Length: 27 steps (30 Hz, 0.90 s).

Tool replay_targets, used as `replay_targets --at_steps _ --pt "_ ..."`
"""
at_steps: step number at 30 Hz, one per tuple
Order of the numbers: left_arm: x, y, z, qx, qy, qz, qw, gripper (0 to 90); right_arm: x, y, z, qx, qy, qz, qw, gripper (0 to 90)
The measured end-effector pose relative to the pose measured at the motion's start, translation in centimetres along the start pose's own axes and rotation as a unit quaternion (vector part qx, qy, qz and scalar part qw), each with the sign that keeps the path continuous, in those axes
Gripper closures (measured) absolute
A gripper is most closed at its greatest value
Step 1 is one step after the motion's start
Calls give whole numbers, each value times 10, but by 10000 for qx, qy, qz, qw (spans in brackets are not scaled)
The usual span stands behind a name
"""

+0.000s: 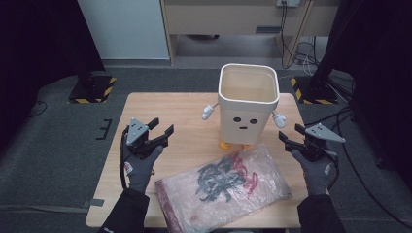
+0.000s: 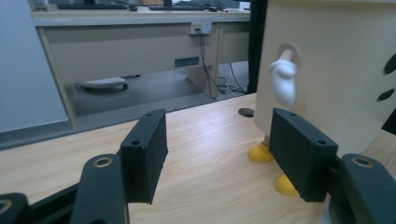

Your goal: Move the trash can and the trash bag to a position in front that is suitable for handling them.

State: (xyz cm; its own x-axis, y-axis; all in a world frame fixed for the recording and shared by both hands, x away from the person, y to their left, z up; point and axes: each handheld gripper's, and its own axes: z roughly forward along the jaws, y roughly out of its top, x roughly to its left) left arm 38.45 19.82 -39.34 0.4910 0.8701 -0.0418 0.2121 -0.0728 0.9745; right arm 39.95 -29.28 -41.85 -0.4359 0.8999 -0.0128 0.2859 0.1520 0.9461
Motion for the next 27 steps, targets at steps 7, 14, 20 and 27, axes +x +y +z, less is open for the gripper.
replay_targets --at_steps 7,14,20,27 --pt "-21 9 31 31 -190 186 9996 372 -6 9 13 12 -48 44 10000 335" --pt "-42 6 69 247 -398 259 9986 385 -6 8 27 7 109 19 9999 435" --pt "-48 2 93 398 -473 262 9977 418 -7 9 31 -94 211 -37 9997 518" --pt "-45 1 104 412 -519 196 9976 510 -5 9 37 -104 208 -86 9997 582"
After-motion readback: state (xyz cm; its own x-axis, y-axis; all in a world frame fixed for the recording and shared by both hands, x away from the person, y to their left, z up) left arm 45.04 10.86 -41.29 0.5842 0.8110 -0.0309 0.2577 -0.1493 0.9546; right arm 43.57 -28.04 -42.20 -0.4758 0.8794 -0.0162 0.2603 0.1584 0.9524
